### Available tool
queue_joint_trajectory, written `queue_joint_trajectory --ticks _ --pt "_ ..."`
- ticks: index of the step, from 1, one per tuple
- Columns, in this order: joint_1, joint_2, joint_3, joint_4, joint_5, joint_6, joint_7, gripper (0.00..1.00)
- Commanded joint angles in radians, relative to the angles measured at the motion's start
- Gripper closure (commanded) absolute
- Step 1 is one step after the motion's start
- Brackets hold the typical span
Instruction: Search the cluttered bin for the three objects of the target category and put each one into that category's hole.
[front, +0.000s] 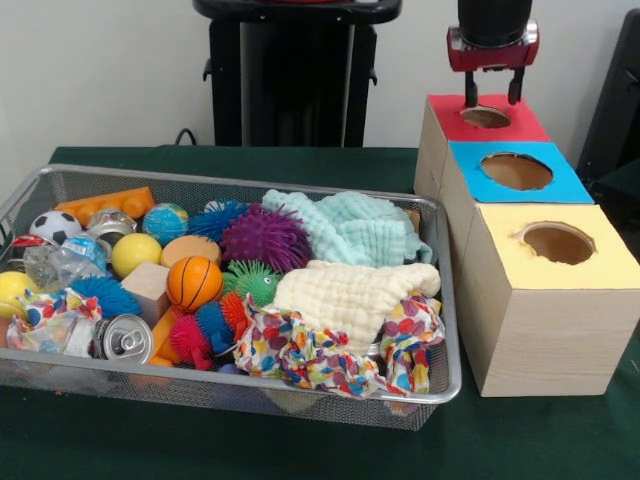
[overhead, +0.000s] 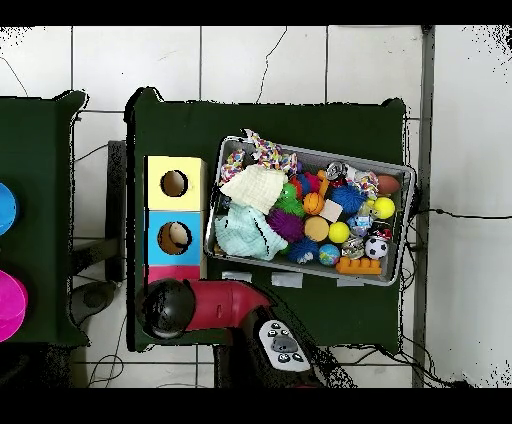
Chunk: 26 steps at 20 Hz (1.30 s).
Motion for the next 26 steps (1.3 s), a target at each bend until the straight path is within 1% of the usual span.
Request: queue_joint_trajectory --ticks 1,5,7,10,15,20,23,26 --pt "-0.023 0.035 -0.107 -0.176 -0.073 0.018 0.088 0.00" --pt "-0.039 0.019 -0.084 -0.151 -0.062 0.014 0.083 0.00" --pt "-0.050 0.005 -0.071 -0.126 -0.055 0.005 0.083 0.00" --pt "-0.050 -0.006 -0.074 -0.118 -0.057 0.002 0.087 0.00" --pt "-0.003 -0.012 -0.144 -0.154 -0.110 -0.009 0.108 0.00" --pt "0.015 -0.028 -0.206 -0.192 -0.167 0.009 0.094 0.00" --pt "0.024 -0.024 -0.247 -0.220 -0.214 -0.015 0.093 0.00" --pt "0.029 -0.031 -0.267 -0.215 -0.230 -0.034 0.113 0.00"
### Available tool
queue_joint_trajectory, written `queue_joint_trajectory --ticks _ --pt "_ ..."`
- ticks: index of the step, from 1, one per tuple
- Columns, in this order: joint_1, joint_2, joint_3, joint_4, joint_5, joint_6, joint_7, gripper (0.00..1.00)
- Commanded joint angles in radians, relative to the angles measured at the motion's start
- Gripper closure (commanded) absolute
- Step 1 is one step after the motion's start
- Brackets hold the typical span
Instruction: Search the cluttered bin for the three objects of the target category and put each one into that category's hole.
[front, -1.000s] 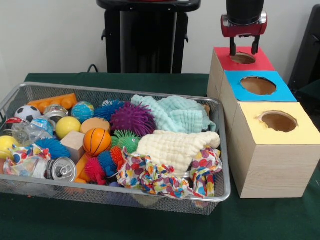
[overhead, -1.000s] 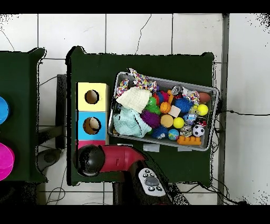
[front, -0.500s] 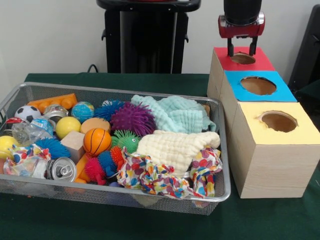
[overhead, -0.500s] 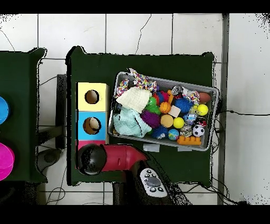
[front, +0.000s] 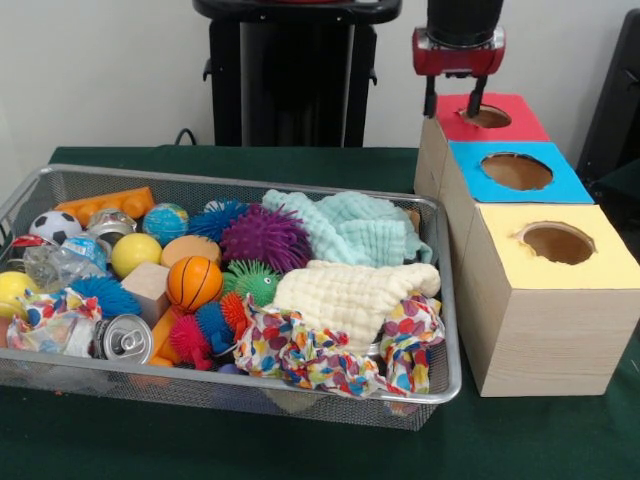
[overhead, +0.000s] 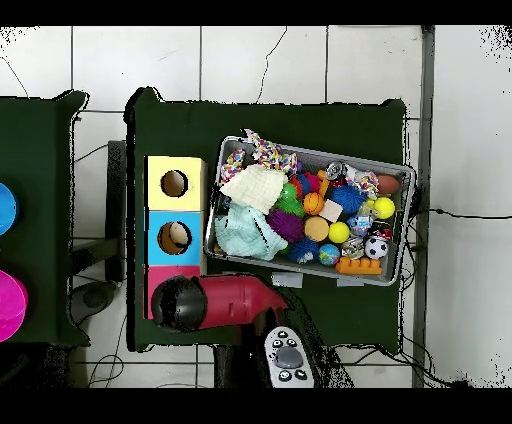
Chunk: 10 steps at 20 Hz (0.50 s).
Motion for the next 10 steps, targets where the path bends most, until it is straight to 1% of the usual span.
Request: queue_joint_trajectory --ticks 1,4,10 --pt "-0.014 -0.005 -0.132 -0.129 -0.088 -0.055 0.127 0.00" --pt "-0.021 0.000 -0.143 -0.124 -0.091 -0.073 0.137 0.00" --pt "-0.052 0.020 -0.132 -0.122 -0.092 -0.112 0.105 0.00"
